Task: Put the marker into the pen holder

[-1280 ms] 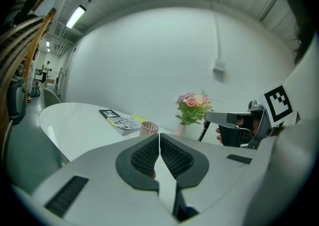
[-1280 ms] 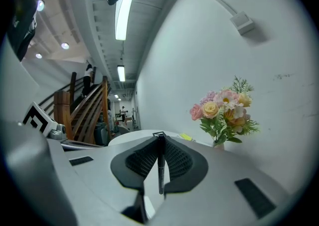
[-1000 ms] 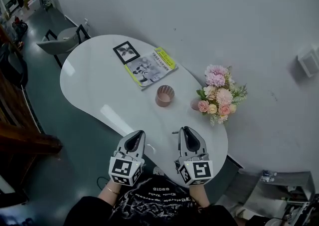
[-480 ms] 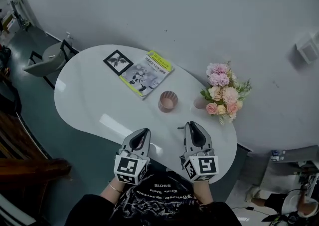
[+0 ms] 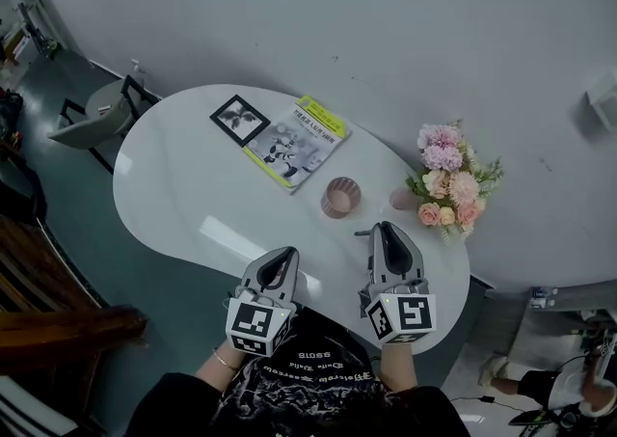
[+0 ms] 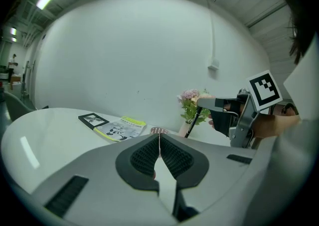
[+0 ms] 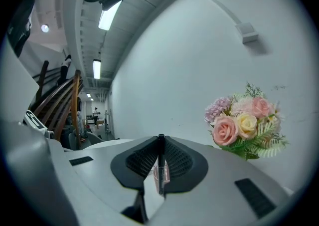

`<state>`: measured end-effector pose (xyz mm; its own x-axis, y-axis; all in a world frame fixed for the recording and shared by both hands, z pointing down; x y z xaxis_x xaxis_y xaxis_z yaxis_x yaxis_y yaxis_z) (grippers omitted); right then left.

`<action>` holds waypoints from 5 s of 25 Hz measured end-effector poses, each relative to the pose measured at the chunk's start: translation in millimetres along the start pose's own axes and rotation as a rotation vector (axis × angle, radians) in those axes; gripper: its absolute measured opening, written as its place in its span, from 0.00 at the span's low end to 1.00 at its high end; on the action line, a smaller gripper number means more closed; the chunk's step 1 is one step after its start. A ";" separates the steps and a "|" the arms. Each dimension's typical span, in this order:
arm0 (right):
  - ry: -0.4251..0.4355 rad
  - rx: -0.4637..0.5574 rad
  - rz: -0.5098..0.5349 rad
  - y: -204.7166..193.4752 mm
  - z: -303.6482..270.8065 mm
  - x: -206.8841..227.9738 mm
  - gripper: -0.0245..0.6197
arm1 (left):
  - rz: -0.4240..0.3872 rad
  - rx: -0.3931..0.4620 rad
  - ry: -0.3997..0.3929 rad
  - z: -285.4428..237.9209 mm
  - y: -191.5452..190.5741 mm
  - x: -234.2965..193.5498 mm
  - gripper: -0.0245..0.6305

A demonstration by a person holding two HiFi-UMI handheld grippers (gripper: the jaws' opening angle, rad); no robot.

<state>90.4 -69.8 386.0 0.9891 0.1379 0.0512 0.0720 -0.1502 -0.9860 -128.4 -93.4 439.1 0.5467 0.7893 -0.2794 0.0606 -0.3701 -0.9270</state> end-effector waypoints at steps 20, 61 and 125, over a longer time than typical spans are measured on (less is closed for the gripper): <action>0.075 0.059 -0.025 28.6 -45.8 3.4 0.14 | 0.066 0.053 0.125 10.6 12.5 -9.1 0.08; 0.147 -0.049 -0.049 -29.8 -121.9 18.4 0.14 | 0.072 -0.041 0.240 -10.7 2.5 -17.0 0.08; 0.136 -0.186 -0.179 -95.8 -138.7 27.5 0.14 | 0.102 -0.098 0.291 -8.9 -14.2 -19.7 0.08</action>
<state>128.4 -187.5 503.8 0.9658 0.0480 0.2547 0.2566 -0.3140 -0.9141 -132.6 -108.1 460.0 0.7689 0.5777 -0.2738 0.0651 -0.4967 -0.8655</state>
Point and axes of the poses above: the fingertips, and each gripper's own axes: z backward along the fingers, x to its right, y out of its top, the point moved 9 cm from there along z, backward along the fingers, and after that the axes turned 13 degrees about -y, right-handed, at the moved point
